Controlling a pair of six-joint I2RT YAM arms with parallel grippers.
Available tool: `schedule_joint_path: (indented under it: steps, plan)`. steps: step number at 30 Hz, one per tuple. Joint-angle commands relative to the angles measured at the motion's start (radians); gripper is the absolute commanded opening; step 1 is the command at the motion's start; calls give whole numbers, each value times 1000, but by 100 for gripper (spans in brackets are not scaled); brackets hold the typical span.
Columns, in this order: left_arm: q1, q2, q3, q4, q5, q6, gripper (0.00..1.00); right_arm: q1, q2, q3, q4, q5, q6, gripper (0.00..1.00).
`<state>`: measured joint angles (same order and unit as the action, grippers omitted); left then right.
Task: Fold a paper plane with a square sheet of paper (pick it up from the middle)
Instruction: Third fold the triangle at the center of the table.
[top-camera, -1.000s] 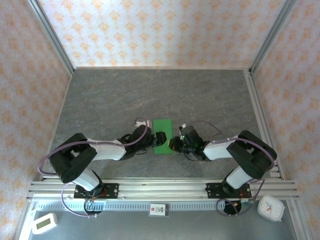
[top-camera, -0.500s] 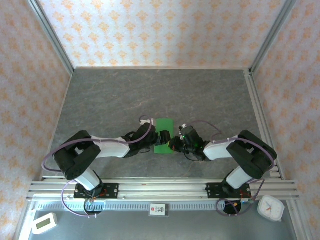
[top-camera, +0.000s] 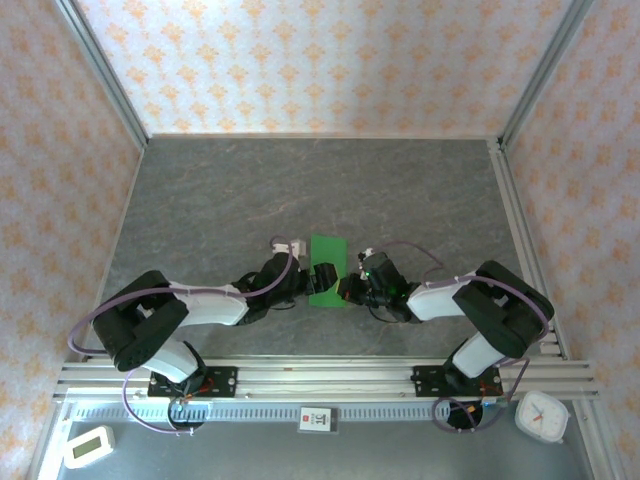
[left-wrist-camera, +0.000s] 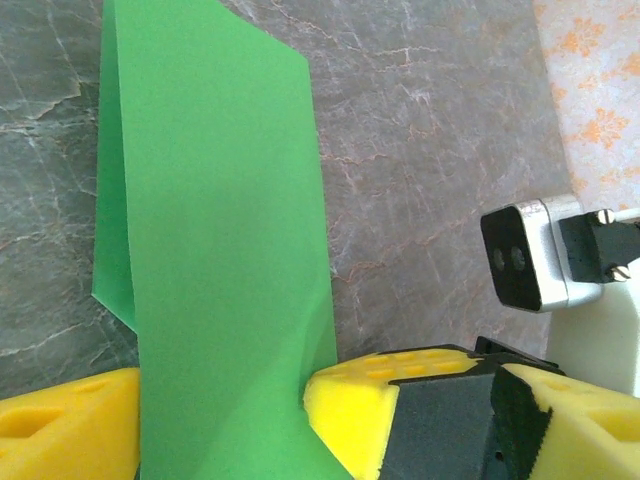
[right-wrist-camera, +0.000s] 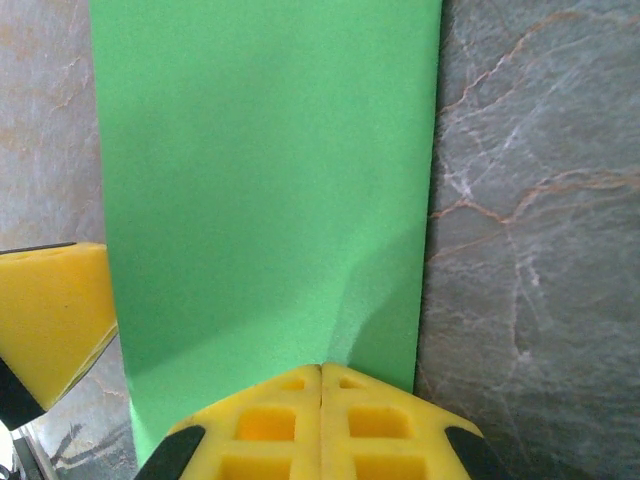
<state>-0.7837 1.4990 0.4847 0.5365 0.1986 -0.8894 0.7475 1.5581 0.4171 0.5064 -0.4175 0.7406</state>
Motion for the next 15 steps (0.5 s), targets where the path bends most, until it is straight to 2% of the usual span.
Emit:
schedule_joint_path:
  steps: [1,7,11,15]
  plan:
    - [2,27,-10,72,16,20,88,4,22,-23,-63,14,3,0]
    - [51,53,-17,91,61,131,76,4,22,-14,-82,13,-7,0]
    - [117,75,-10,90,139,203,65,4,22,-9,-98,12,-18,0]
    - [139,98,21,56,186,264,56,4,18,-6,-113,16,-25,0]
